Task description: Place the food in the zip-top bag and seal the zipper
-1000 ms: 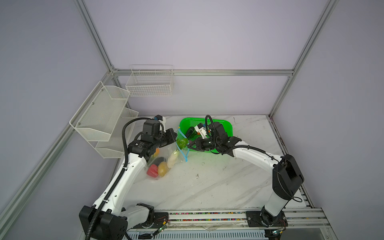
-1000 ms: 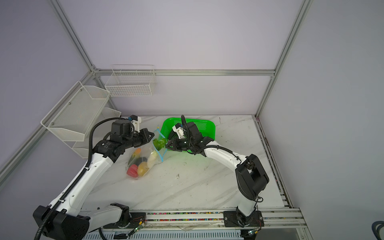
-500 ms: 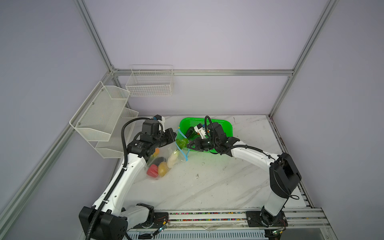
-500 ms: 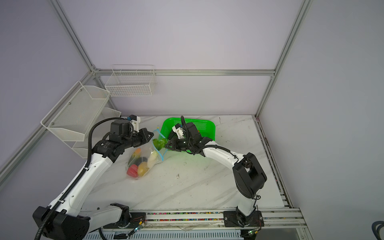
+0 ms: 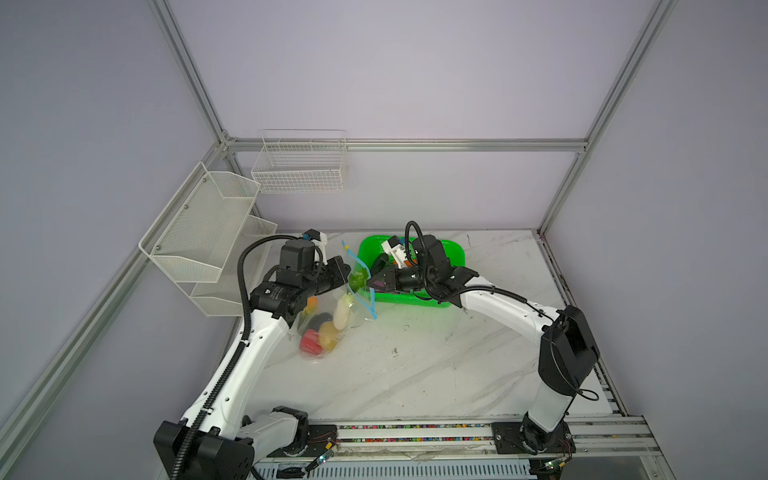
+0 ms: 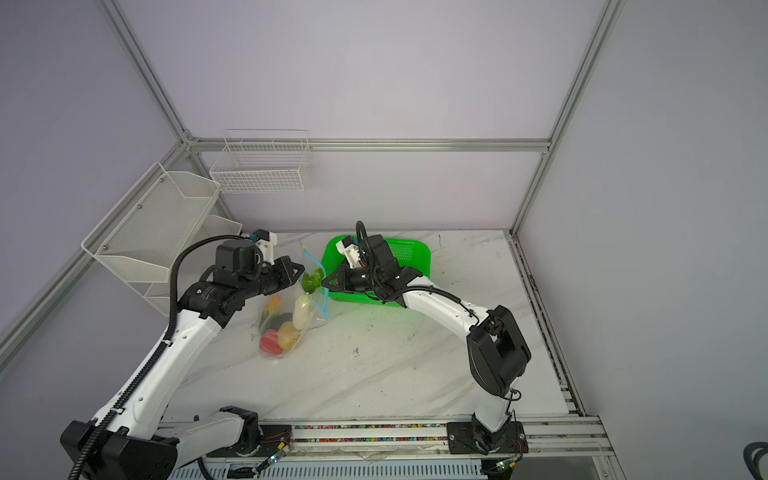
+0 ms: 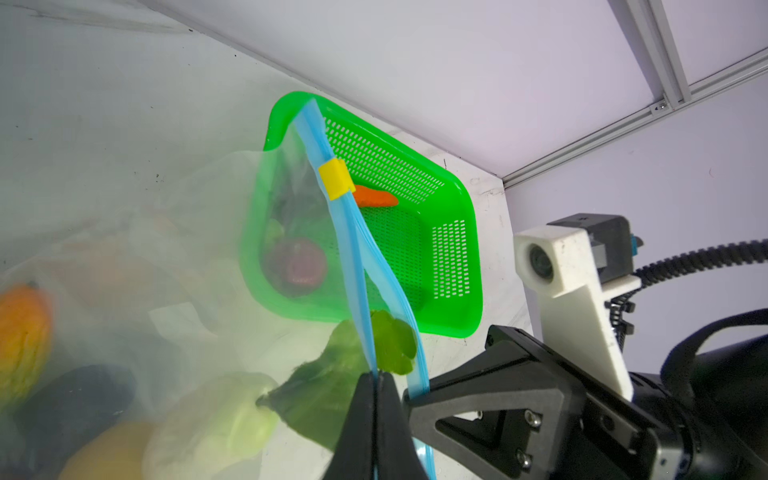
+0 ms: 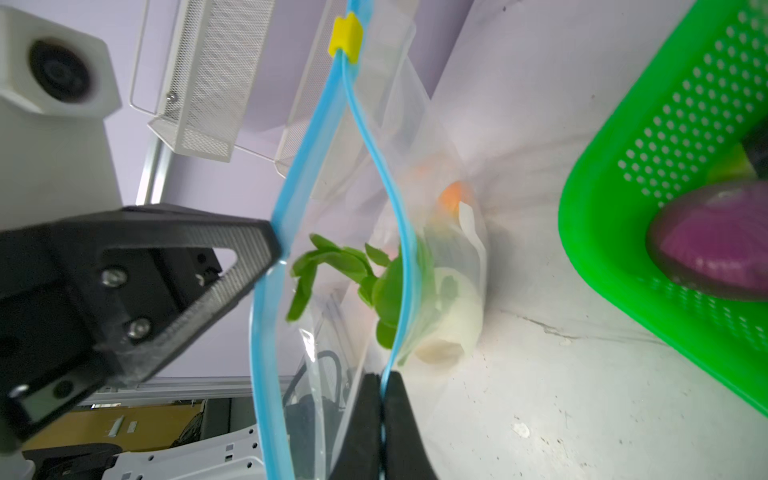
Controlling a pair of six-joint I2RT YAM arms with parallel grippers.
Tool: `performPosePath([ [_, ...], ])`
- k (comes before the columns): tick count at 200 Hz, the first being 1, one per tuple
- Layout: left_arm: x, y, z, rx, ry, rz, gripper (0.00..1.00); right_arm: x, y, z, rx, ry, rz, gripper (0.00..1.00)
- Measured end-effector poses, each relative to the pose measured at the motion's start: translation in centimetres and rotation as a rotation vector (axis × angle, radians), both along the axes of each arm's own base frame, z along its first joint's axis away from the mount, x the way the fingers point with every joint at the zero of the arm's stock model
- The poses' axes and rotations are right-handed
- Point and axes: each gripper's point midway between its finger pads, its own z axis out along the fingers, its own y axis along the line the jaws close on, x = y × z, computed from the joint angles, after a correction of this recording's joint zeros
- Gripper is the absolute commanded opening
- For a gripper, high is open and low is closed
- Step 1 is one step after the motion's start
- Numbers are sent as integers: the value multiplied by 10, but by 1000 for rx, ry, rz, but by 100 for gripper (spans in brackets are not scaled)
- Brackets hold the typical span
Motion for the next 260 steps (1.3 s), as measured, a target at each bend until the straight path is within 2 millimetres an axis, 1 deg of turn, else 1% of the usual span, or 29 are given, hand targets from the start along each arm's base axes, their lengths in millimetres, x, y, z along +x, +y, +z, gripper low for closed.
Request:
performPosePath([
  [31, -4, 9, 24, 6, -50, 27, 0, 4, 12, 27, 33, -55, 17, 0],
  [51, -7, 14, 36, 15, -72, 46, 0, 6, 18, 39, 44, -77, 25, 0],
  [73, -10, 22, 44, 35, -87, 72, 0, 9, 23, 46, 45, -94, 30, 0],
  [108, -17, 34, 51, 55, -107, 114, 0, 12, 28, 55, 41, -107, 31, 0],
  [138, -20, 42, 57, 58, -127, 142, 0, 8, 31, 64, 39, -121, 36, 0],
  [173, -25, 52, 63, 95, -155, 167, 0, 8, 33, 75, 42, -139, 31, 0],
  [194, -27, 59, 69, 130, -173, 186, 0, 12, 36, 77, 42, -148, 24, 0],
  [223, -31, 68, 69, 168, -177, 217, 0, 12, 39, 78, 42, -152, 19, 0],
  [260, -33, 74, 70, 185, -183, 236, 0, 7, 48, 81, 49, -157, 35, 0],
])
